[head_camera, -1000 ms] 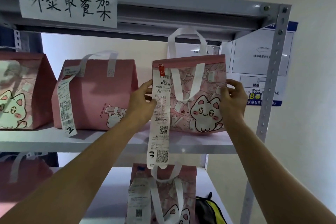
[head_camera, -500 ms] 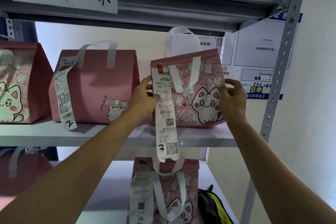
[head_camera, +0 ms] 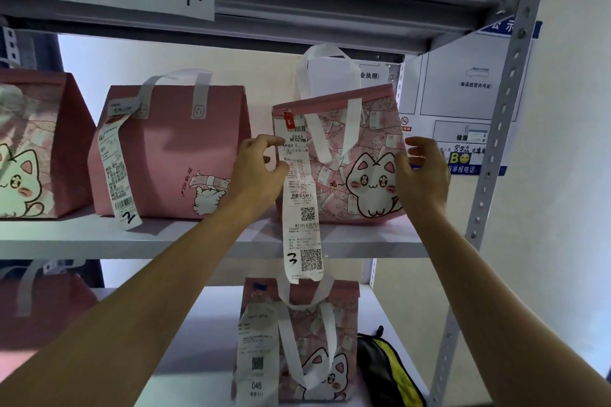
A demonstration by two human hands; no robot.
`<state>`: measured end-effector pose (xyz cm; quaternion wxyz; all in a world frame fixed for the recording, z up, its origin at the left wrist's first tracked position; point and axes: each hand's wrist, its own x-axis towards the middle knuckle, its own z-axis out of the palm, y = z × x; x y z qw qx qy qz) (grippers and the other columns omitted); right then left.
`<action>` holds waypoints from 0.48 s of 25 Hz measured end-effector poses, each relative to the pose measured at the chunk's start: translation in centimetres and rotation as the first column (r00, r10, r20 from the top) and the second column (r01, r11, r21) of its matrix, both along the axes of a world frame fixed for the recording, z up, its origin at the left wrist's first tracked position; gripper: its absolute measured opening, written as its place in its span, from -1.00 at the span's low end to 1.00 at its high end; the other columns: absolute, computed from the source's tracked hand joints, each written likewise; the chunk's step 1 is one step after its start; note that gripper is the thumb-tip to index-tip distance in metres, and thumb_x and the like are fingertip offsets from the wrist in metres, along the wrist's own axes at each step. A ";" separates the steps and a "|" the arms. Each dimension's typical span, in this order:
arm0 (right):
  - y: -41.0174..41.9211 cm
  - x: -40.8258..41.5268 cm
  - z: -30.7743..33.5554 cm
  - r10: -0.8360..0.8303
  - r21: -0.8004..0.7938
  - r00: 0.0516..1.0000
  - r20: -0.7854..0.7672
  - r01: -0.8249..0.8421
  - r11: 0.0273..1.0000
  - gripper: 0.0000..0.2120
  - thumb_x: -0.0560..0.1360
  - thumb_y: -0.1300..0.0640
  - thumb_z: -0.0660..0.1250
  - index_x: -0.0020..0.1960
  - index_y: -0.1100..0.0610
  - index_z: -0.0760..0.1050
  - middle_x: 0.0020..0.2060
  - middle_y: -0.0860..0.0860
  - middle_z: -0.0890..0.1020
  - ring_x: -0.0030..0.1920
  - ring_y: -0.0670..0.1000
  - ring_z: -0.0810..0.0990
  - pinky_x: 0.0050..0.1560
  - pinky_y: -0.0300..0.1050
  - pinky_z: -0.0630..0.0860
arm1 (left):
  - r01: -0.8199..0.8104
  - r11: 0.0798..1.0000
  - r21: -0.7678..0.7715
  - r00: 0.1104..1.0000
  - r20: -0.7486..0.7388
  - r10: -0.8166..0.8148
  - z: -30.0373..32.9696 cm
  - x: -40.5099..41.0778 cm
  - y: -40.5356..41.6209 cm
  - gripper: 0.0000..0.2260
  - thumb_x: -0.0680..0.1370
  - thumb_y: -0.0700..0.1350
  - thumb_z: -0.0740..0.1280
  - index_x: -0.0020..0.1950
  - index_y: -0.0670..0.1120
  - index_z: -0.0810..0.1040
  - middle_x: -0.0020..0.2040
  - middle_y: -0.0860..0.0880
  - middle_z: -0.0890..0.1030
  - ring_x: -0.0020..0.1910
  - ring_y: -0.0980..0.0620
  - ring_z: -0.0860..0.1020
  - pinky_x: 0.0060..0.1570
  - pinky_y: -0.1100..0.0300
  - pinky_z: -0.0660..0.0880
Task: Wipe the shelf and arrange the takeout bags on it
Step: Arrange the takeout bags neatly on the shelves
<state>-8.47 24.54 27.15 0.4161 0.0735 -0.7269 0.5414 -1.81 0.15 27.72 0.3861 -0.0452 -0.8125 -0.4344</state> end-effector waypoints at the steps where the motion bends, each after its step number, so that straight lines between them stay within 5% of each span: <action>1: -0.2 0.5 -0.1 -0.009 0.032 1.000 -0.026 0.010 0.999 -0.76 0.60 0.03 0.30 0.25 0.01 0.49 0.13 -0.01 0.57 0.07 -0.06 0.55 0.01 -0.16 0.50 | 0.004 1.000 -0.025 1.000 -0.007 -0.004 0.0 0.6 0.2 -0.68 0.56 -0.20 0.38 0.29 0.02 0.52 0.30 -0.02 0.42 0.19 0.00 0.51 0.20 0.14 0.51; 4: -1.1 2.6 -0.5 -0.013 0.098 0.997 -0.078 0.020 0.995 -0.72 0.58 0.14 0.32 0.28 0.04 0.50 0.17 -0.02 0.56 0.15 -0.02 0.53 0.08 -0.14 0.45 | 0.012 0.995 -0.100 1.000 -0.025 -0.014 -0.1 2.4 1.2 -0.71 0.56 -0.19 0.37 0.26 0.03 0.54 0.31 0.01 0.45 0.22 0.01 0.49 0.29 0.07 0.47; 8: -2.2 5.4 -2.1 0.079 0.133 0.988 -0.129 -0.062 0.989 -0.69 0.55 0.21 0.34 0.28 0.04 0.50 0.16 -0.03 0.57 0.18 0.01 0.54 0.19 -0.08 0.48 | 0.033 0.981 -0.192 0.999 -0.008 -0.036 -1.1 5.0 2.1 -0.72 0.57 -0.19 0.36 0.27 0.02 0.53 0.27 0.05 0.49 0.12 -0.04 0.55 0.04 0.35 0.43; 12: -3.1 8.2 -4.3 0.149 0.128 0.981 -0.122 -0.134 0.983 -0.72 0.56 0.20 0.34 0.24 0.01 0.51 0.16 -0.05 0.59 0.11 -0.05 0.59 0.11 -0.13 0.55 | 0.072 0.978 -0.194 0.997 -0.010 -0.076 -3.0 8.0 2.5 -0.74 0.57 -0.22 0.34 0.24 -0.02 0.55 0.24 0.05 0.52 0.20 0.07 0.50 0.26 0.10 0.48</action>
